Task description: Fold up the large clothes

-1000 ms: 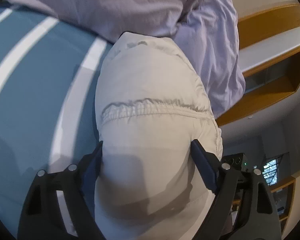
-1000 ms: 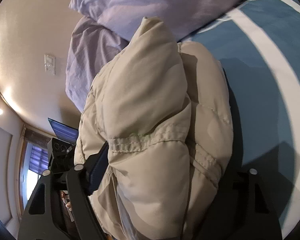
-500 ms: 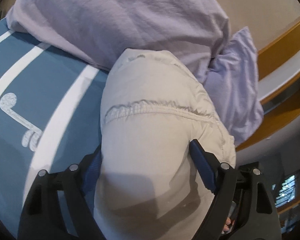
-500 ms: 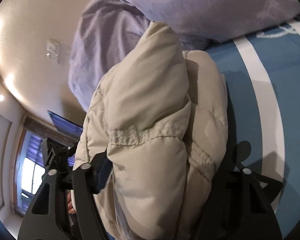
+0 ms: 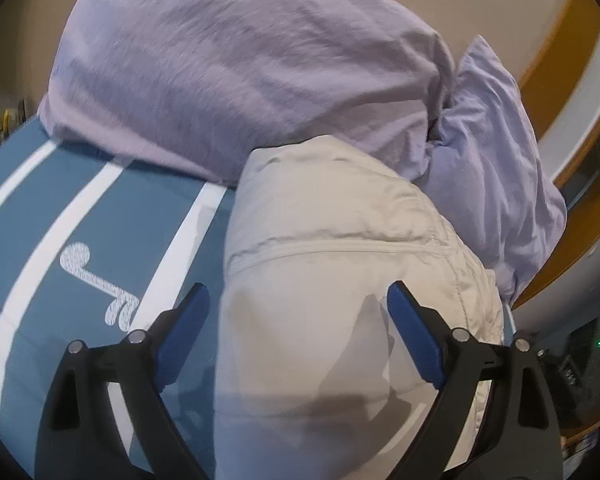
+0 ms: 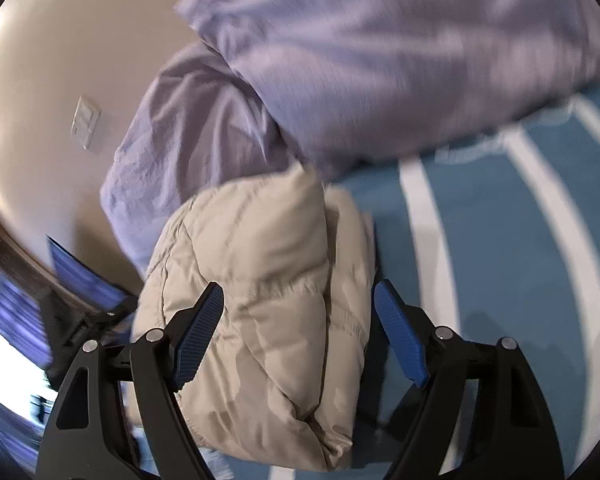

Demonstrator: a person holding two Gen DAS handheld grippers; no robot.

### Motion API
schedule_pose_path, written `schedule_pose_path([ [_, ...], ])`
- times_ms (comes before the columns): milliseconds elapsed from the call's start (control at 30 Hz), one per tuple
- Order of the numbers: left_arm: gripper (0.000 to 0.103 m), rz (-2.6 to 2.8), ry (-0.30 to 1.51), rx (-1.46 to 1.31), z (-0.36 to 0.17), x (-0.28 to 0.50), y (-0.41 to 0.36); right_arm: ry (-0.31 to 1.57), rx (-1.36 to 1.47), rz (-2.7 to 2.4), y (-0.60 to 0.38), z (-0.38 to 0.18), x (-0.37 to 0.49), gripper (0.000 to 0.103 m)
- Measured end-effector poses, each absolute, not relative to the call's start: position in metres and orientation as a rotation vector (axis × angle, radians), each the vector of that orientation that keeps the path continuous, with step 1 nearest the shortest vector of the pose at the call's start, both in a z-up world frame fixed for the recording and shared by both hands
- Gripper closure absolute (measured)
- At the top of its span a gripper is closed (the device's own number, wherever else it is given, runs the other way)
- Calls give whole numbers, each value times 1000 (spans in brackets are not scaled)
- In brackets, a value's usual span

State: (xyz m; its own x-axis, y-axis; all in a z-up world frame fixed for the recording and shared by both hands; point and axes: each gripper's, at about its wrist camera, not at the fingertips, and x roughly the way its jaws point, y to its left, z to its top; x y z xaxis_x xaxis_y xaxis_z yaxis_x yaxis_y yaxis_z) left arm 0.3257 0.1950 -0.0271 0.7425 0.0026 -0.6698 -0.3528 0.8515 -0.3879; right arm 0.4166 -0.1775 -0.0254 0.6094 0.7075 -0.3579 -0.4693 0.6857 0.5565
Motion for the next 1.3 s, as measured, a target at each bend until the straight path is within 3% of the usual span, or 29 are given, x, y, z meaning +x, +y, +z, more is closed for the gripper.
schedule_pose_path([
  [167,8,232,673,-372,-10,330,162,461,215,631,-142,-1,388,36],
  [400,6,250,703,-196,-21,342,130,403,44,579,-103,-10,381,52],
  [533,2,240,698,-171,-31,343,130,442,2,552,-96,-33,387,52],
  [1300,2,252,674,-93,-52,348,120,516,91,585,-98,-61,404,51],
])
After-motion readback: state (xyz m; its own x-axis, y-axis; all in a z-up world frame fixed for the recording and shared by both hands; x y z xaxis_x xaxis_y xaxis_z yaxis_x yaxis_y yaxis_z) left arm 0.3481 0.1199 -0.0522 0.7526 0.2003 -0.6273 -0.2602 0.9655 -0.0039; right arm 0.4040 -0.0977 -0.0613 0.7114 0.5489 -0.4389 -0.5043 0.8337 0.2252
